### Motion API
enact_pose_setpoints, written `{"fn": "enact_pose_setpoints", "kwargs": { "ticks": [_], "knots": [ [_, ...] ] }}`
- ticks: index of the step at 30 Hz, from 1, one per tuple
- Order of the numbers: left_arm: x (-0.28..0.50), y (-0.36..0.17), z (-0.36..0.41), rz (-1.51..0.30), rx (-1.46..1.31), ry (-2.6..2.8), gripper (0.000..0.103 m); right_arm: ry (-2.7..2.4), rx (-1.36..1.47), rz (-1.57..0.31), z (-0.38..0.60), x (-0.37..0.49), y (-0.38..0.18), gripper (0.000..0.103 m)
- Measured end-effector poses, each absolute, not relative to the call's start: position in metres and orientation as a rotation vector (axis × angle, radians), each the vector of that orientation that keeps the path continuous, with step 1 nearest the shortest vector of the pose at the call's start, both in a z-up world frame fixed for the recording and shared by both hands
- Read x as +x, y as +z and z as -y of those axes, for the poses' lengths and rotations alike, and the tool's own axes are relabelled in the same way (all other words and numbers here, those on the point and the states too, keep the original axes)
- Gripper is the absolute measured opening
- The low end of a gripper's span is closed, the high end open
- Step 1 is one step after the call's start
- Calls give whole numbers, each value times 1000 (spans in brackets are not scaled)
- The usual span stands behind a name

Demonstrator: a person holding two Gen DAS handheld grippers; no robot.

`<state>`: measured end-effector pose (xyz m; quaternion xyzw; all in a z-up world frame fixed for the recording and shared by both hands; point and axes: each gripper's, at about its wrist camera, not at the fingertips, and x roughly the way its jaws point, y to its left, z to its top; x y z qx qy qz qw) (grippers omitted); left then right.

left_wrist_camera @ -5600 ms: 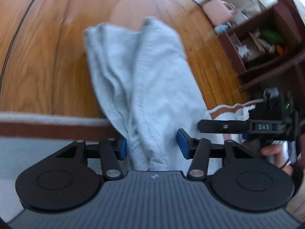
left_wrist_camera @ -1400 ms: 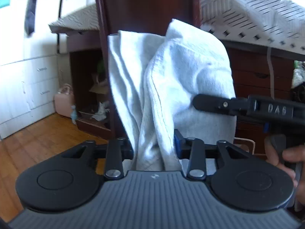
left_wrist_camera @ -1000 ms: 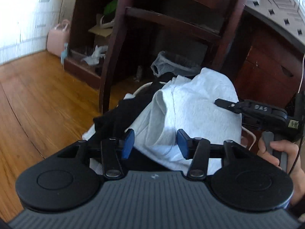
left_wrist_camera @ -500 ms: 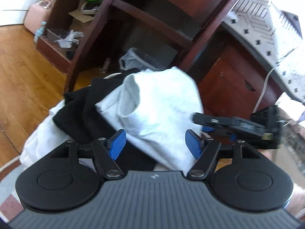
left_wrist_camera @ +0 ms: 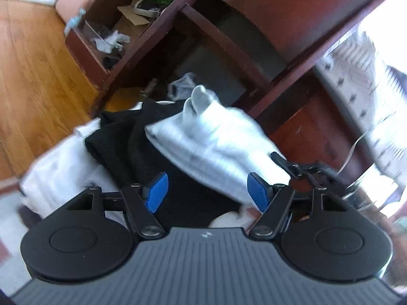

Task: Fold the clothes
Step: 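Lower the shirt bundle with both grippers onto the folded clothes stack, then open both grippers and release the grey shirt on top of the stack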

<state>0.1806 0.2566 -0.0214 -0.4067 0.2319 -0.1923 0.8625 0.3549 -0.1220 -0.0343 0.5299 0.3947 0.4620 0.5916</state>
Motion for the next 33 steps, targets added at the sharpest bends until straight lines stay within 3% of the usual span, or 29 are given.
{"fn": "enact_pose_setpoints", "kwargs": {
  "ticks": [4,9,10,12,13,15,17,19,24,25,26,27,30,31,32,33],
  "knots": [
    [191,-58,-261,-485,-1146,-454,74,1029,1404,-1019,108,340,-85,21],
    [204,-71,-257,-428,-1240,-387,81,1020,1400,-1047,103,322,-106,21],
    [210,-67,-254,-443,-1197,-368,79,1023,1380,-1041,104,321,-104,21],
    [220,-54,-246,-494,-1055,-282,55,1040,1280,-1025,106,323,-92,21],
    [225,-43,-241,-518,-950,-223,41,1047,1214,-1010,107,323,-84,24],
    [228,-26,-228,-541,-773,-148,39,1018,1018,-919,113,321,-61,31],
    [230,-16,-218,-556,-675,-103,38,951,902,-787,128,316,-40,61],
    [231,-12,-212,-567,-630,-73,38,886,893,-665,147,313,-28,72],
    [229,-8,-210,-566,-604,-25,37,741,873,-672,162,340,-25,73],
    [225,-9,-208,-566,-586,-17,37,706,846,-694,161,348,-28,77],
    [222,-11,-205,-566,-567,-10,37,678,821,-712,162,355,-32,92],
    [218,-12,-202,-567,-548,-4,37,690,808,-711,166,360,-39,95],
    [216,-9,-198,-579,-505,14,37,738,686,-633,138,373,-22,84],
    [216,-8,-200,-594,-502,31,37,752,614,-583,131,371,-13,74],
    [216,-7,-202,-609,-499,49,37,768,537,-531,124,367,-4,58],
    [216,-6,-203,-625,-496,67,37,802,434,-468,115,360,7,54]
  ]
}}
